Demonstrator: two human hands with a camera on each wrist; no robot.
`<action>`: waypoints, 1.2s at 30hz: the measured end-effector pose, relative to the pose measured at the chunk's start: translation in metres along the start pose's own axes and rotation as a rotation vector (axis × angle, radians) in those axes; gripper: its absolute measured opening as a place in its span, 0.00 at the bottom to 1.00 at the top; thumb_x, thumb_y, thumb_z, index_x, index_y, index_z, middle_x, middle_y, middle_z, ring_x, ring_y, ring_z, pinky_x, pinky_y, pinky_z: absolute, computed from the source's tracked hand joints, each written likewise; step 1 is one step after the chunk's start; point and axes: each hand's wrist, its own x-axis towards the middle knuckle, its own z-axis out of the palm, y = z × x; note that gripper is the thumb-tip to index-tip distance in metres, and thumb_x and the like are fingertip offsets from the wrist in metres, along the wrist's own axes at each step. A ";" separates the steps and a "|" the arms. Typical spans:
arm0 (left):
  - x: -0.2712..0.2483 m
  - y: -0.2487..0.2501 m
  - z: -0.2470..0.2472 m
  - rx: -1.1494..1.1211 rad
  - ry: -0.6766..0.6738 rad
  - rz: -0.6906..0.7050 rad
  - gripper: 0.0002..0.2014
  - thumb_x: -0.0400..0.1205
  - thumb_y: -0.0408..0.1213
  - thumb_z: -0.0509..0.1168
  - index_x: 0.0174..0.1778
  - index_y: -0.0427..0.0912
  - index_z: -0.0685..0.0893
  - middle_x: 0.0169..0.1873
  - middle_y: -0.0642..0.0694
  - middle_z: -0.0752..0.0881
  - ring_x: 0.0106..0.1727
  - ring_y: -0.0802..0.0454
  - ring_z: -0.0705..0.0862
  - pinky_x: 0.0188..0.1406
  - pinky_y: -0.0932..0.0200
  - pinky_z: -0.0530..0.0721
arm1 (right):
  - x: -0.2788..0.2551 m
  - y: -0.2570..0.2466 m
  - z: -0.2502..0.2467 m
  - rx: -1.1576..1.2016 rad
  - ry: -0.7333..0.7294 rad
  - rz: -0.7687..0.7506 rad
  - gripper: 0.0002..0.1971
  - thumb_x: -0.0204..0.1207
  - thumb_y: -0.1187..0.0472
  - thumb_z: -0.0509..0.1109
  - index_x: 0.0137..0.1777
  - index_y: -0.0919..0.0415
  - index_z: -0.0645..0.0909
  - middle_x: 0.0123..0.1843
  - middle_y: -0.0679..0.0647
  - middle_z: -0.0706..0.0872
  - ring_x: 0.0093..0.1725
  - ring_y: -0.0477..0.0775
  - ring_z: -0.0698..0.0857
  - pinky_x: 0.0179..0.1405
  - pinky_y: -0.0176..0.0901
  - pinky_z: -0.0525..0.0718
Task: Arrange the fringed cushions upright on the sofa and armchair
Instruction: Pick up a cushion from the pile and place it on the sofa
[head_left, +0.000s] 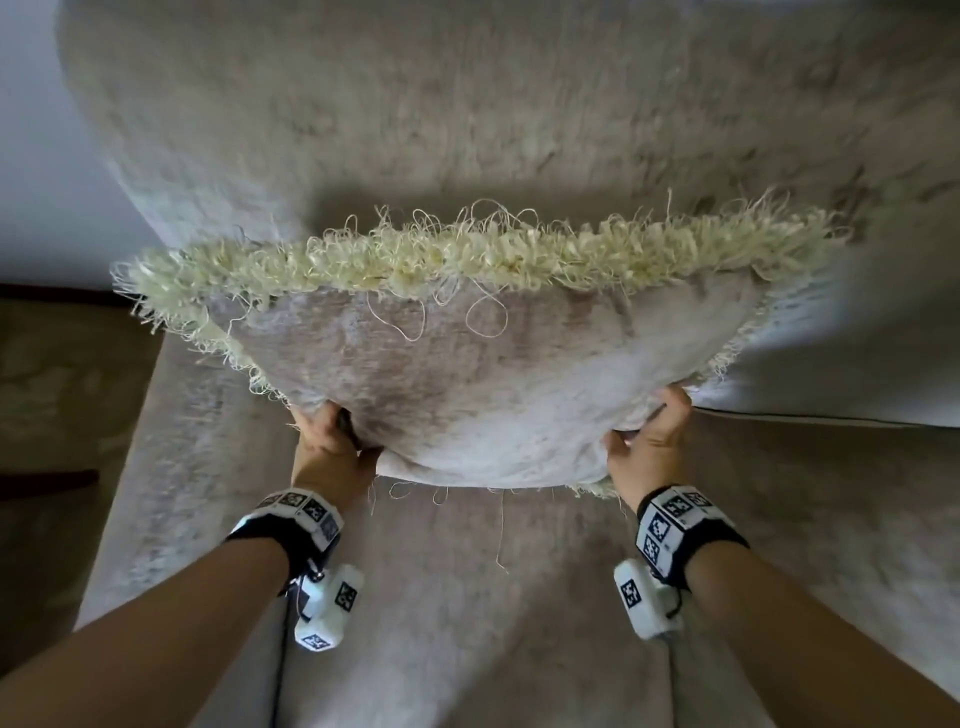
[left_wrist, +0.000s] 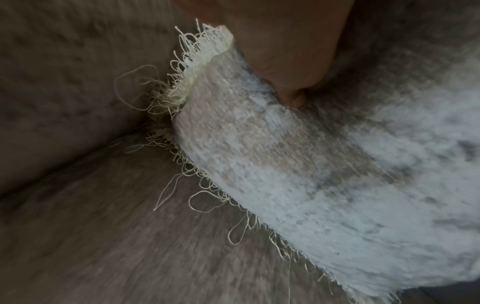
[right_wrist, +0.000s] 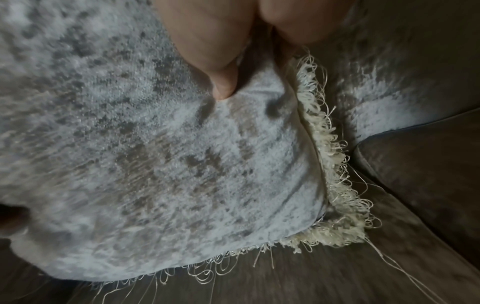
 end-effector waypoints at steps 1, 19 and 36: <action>-0.002 -0.004 0.001 0.004 -0.011 0.025 0.28 0.54 0.55 0.69 0.48 0.55 0.69 0.49 0.34 0.79 0.39 0.38 0.84 0.40 0.50 0.82 | -0.001 0.002 -0.001 -0.004 -0.001 -0.015 0.36 0.69 0.74 0.72 0.62 0.41 0.56 0.62 0.56 0.67 0.41 0.56 0.81 0.41 0.49 0.83; -0.054 0.037 -0.067 0.663 0.265 0.707 0.36 0.66 0.43 0.77 0.72 0.48 0.74 0.61 0.30 0.76 0.50 0.33 0.78 0.49 0.37 0.78 | -0.022 -0.048 -0.065 -0.137 -0.133 -0.316 0.33 0.68 0.49 0.78 0.70 0.42 0.67 0.72 0.49 0.57 0.71 0.63 0.71 0.56 0.57 0.87; -0.073 0.122 -0.116 0.785 -0.230 0.367 0.27 0.80 0.45 0.63 0.77 0.54 0.67 0.68 0.41 0.73 0.65 0.42 0.77 0.62 0.44 0.80 | -0.059 -0.093 -0.178 -0.389 -0.489 -0.037 0.37 0.78 0.55 0.70 0.84 0.45 0.57 0.83 0.56 0.64 0.82 0.64 0.60 0.81 0.60 0.58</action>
